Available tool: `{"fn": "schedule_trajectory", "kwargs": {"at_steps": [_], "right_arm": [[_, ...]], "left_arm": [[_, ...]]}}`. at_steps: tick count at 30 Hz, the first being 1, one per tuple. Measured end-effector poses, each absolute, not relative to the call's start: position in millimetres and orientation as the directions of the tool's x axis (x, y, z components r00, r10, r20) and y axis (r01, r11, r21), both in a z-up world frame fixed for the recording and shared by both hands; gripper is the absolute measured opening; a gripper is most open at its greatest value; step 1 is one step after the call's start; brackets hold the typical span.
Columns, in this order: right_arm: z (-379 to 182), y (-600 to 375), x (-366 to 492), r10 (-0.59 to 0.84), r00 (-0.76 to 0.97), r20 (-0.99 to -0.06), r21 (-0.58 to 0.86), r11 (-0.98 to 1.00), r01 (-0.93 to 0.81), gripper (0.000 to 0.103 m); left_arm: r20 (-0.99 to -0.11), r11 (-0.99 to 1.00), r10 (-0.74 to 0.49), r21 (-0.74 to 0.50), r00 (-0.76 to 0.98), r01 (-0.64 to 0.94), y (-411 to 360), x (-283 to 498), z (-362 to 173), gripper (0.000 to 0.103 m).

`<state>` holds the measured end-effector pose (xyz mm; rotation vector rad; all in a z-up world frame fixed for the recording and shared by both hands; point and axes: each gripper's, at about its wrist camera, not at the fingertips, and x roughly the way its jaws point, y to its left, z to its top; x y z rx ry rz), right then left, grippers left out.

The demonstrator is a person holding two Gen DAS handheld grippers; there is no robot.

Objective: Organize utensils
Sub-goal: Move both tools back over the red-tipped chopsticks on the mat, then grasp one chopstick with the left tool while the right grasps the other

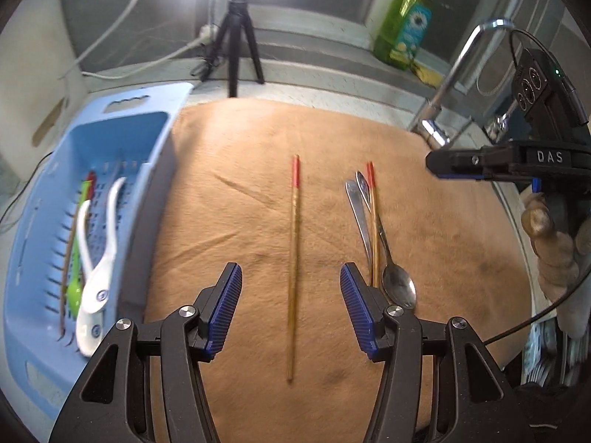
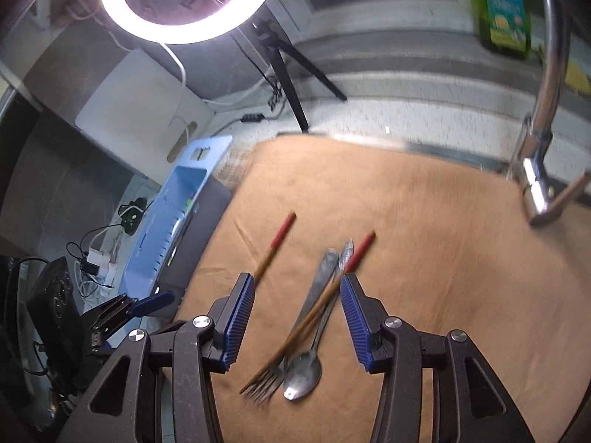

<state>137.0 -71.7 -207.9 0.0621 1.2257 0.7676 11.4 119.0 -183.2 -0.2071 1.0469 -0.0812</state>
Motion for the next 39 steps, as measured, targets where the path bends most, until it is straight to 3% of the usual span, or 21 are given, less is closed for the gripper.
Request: {"fn": "schedule_trajectory", "kwargs": {"at_steps": [4,9,21,28,39], "right_arm": [[-235.1,-67.6,136.7,0.55,0.046,-0.834,0.485,0.769,-0.416,0.044],[-260.8,-62.3,140.3,0.552,-0.031,-0.833,0.531,0.782,-0.326,0.035],[-281.8,-43.2,143.0,0.491,-0.071,-0.868,0.489,0.82,-0.298,0.026],[-286.6,-33.6,144.7,0.447,-0.072,-0.892,0.447,0.847,-0.289,0.022],[-291.2,-37.2,148.3,0.439,-0.061,-0.896,0.439,0.858,-0.267,0.011]], "left_arm": [[-0.867,0.979,-0.171,-0.202,0.468,-0.017,115.9,19.2,-193.0,0.054],[-0.879,0.979,-0.179,-0.205,0.441,-0.013,116.4,28.6,-203.5,0.054],[-0.893,0.978,-0.191,-0.21,0.409,-0.003,114.8,40.4,-220.0,0.043],[-0.899,0.978,-0.193,-0.208,0.394,0.005,114.0,44.8,-227.1,0.032],[-0.899,0.979,-0.175,-0.204,0.401,-0.03,120.8,49.8,-236.3,0.007]]}}
